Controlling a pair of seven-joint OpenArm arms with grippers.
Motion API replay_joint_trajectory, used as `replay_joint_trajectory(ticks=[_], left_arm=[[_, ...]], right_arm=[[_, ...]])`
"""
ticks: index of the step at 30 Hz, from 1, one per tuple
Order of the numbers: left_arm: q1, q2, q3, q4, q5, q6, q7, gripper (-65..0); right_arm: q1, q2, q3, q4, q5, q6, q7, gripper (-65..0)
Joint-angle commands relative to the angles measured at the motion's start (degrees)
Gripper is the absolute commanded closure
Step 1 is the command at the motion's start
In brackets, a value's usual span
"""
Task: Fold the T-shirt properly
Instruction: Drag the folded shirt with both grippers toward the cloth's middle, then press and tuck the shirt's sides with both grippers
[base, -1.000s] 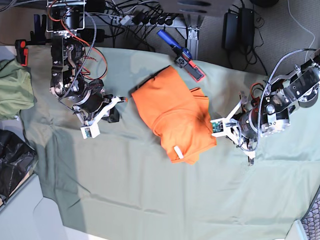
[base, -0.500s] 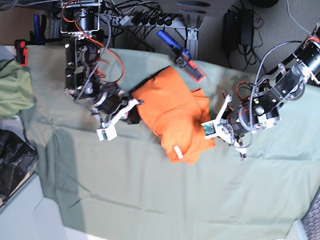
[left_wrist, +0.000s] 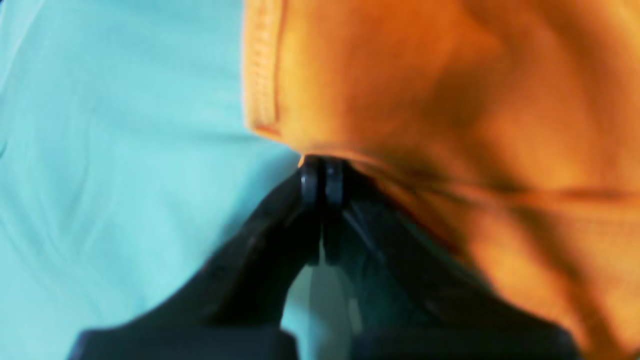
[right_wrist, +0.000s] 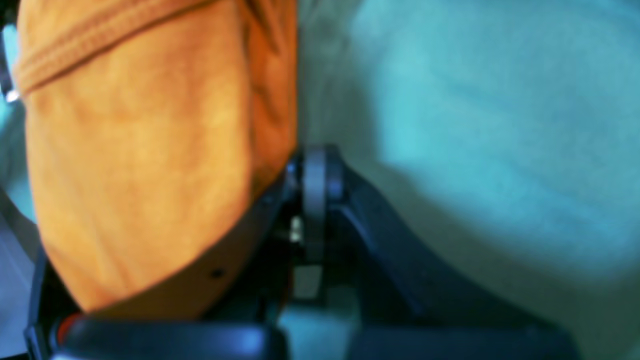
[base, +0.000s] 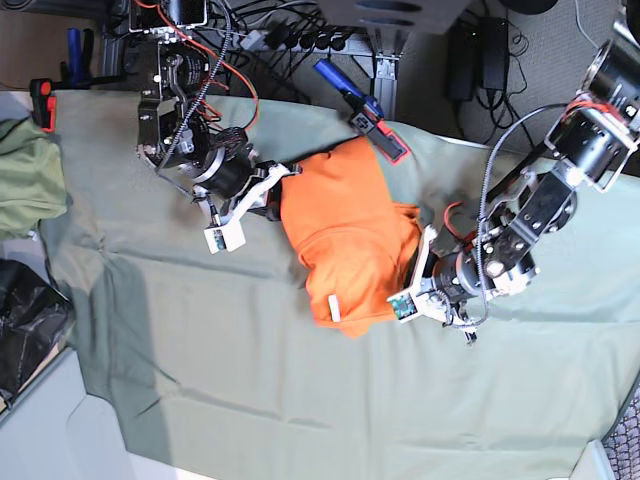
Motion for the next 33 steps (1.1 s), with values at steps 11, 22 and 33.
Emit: replay_joint_trajectory(ticks=[11,22,33], left_arm=[[-3.2,10.8,0.0,-4.5,-0.4,0.0,0.4,0.0],[-5.9,9.0,0.0,-3.8,-0.4,1.0,3.8,0.0],[-6.2,-5.4,0.0,12.5,-6.0,5.8,11.5,0.0]], right_arm=[[-2.7,-3.2,0.1,3.7,1.5,5.4,0.6,0.0],[-3.8,-2.4,0.8,6.3,-1.9,5.4,0.8,0.0],[-3.4,4.7,10.6,9.8,0.3,5.3,1.4,0.0]])
